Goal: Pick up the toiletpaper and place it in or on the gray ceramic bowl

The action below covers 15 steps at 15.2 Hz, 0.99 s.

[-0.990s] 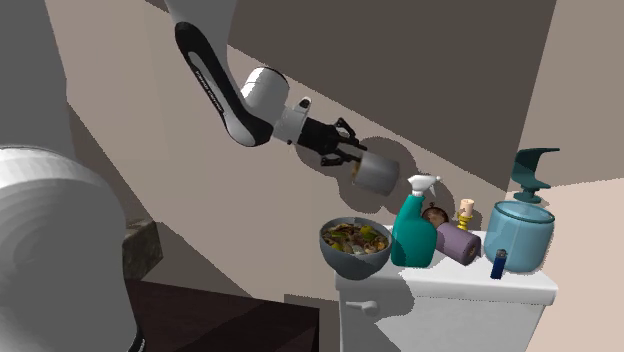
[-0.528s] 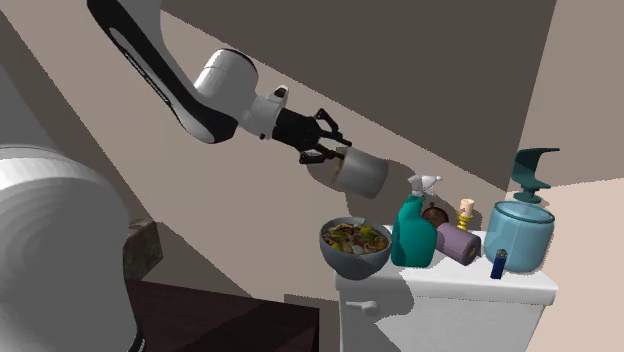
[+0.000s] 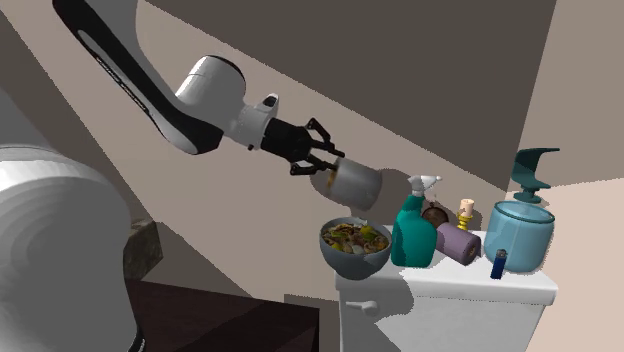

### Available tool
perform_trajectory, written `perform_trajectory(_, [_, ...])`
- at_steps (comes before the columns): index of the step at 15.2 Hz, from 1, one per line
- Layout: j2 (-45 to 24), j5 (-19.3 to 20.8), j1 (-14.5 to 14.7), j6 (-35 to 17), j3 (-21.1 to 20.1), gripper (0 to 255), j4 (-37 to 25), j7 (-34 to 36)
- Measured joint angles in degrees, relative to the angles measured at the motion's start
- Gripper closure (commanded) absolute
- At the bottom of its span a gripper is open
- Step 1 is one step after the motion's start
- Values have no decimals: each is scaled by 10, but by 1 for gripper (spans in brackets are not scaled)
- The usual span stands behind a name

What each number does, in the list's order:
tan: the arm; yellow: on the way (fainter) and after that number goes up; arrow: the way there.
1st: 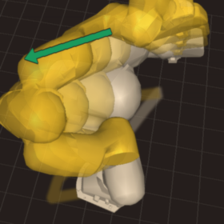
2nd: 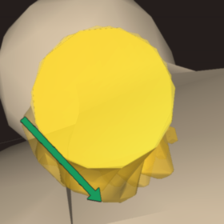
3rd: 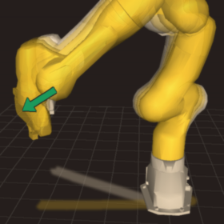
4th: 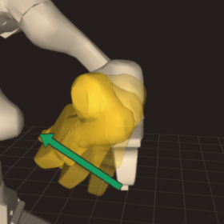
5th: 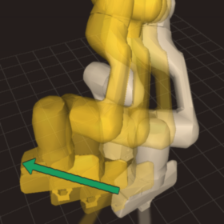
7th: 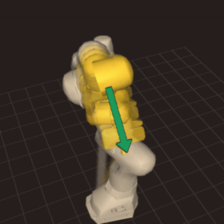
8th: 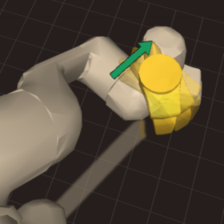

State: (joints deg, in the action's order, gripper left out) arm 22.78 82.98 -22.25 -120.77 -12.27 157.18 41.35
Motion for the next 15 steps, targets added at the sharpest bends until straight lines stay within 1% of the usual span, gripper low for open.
perform_trajectory(10, [-81, 52, -8, 9, -12, 255, 5, 99])
perform_trajectory(15, [-124, 79, -9, 24, -19, 255, 1, 150])
